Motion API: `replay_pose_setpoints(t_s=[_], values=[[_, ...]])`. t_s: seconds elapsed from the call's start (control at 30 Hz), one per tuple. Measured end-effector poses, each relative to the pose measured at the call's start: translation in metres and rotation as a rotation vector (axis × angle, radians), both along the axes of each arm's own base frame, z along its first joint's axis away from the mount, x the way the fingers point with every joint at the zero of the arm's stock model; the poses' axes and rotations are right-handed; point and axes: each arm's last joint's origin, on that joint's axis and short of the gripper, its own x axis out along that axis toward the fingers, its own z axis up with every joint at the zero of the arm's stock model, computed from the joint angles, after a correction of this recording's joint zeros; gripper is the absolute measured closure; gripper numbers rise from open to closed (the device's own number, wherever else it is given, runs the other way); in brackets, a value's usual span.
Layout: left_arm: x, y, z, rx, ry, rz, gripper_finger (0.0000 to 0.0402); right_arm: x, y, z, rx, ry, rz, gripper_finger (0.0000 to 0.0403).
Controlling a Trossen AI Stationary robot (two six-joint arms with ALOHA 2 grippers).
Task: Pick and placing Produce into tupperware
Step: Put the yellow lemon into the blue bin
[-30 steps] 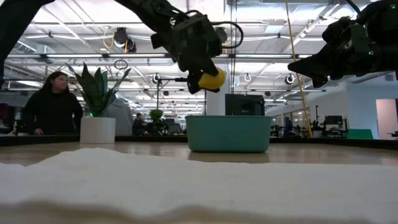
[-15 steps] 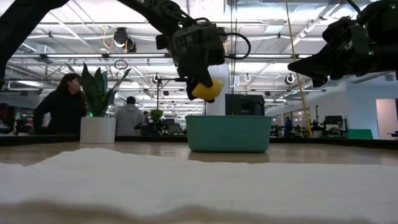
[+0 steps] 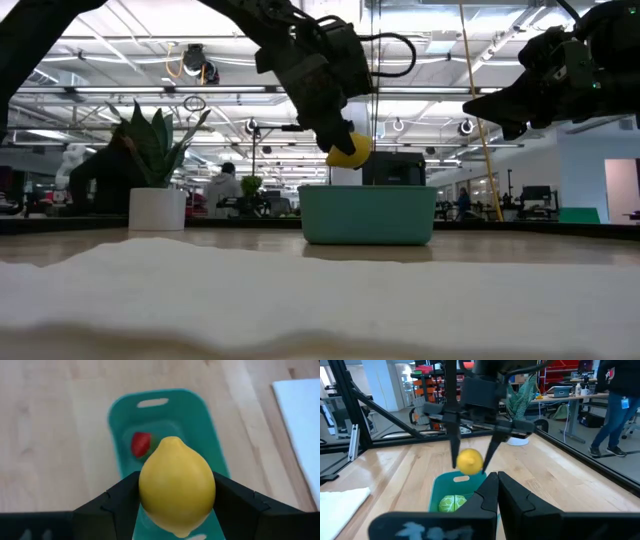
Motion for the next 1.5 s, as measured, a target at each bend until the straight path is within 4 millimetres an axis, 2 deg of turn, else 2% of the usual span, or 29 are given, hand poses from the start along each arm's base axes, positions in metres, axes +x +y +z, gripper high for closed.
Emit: replay_pose_setpoints(t_s=[0.17, 0.3, 0.67, 1.0, 1.2, 1.5], values=[[0.002, -0.010, 0.000, -0.006, 0.002, -0.014, 0.0177, 0.000, 0.000, 0.000, 0.000, 0.000, 0.000, 0.0403], [0.003, -0.010, 0.000, -0.013, 0.002, -0.001, 0.0177, 0.000, 0.000, 0.000, 0.000, 0.000, 0.000, 0.0403], [0.002, -0.013, -0.019, -0.025, -0.033, 0.004, 0.0177, 0.000, 0.000, -0.001, 0.023, 0.005, -0.001, 0.0403], [0.002, -0.013, -0.019, -0.025, -0.034, 0.003, 0.0176, 0.000, 0.000, -0.001, 0.021, 0.005, -0.001, 0.0403], [-0.004, -0.019, -0.028, 0.006, -0.012, -0.104, 0.0176, 0.000, 0.000, -0.001, 0.021, 0.005, -0.001, 0.0403], [-0.005, -0.009, -0.027, -0.035, -0.018, -0.073, 0.0176, 0.000, 0.000, -0.001, 0.016, 0.006, 0.000, 0.0403]])
